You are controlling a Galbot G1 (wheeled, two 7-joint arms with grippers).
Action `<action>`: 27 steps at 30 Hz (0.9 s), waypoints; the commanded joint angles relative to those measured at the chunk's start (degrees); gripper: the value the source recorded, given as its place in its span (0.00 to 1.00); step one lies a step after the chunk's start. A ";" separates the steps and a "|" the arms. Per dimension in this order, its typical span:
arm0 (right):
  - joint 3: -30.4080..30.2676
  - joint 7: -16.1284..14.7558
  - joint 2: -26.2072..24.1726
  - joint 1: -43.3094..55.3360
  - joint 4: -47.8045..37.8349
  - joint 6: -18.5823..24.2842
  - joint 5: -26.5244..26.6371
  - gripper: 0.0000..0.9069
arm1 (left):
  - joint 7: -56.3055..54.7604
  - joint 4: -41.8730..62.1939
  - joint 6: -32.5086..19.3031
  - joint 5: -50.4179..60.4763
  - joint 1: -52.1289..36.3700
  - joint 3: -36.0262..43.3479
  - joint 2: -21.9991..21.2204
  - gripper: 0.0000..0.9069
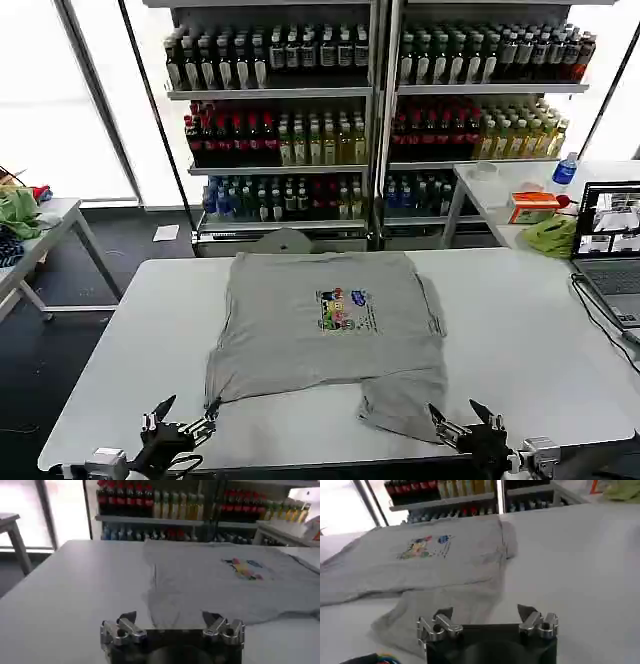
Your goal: Fold and organize the clothes.
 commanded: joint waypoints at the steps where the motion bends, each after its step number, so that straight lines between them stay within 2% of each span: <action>1: -3.47 1.70 2.61 2.96 -1.65 -0.65 1.58 1.00 | -1.02 3.15 2.59 -1.65 -4.45 4.14 1.66 1.00; 2: -4.00 1.65 2.92 3.39 -2.01 -0.50 1.56 1.00 | -1.01 3.33 2.57 -1.69 -4.65 4.14 1.70 1.00; 3: -4.53 1.62 3.16 3.77 -2.15 -0.51 1.58 0.88 | -0.95 3.56 2.49 -1.81 -4.84 4.12 1.85 1.00; 4: -5.06 1.64 3.37 4.37 -2.52 -0.57 1.58 0.23 | -0.89 3.89 2.44 -1.93 -5.08 4.11 1.98 1.00; 5: -5.53 1.71 3.55 4.77 -2.87 -0.59 1.51 0.01 | -0.92 4.12 2.43 -1.99 -5.24 4.11 2.05 1.00; 14: -8.72 1.10 4.62 6.22 -4.76 -0.12 1.21 0.00 | -0.76 7.03 1.56 -2.76 -6.66 4.95 1.27 1.00; 24: -8.13 0.60 3.49 5.86 -4.68 0.62 1.10 0.00 | -0.69 8.58 0.93 -3.40 -7.63 6.06 0.07 1.00; 27: -7.96 0.44 3.38 5.81 -4.56 0.79 1.01 0.00 | -0.62 9.17 0.77 -3.84 -8.02 6.17 -0.16 0.96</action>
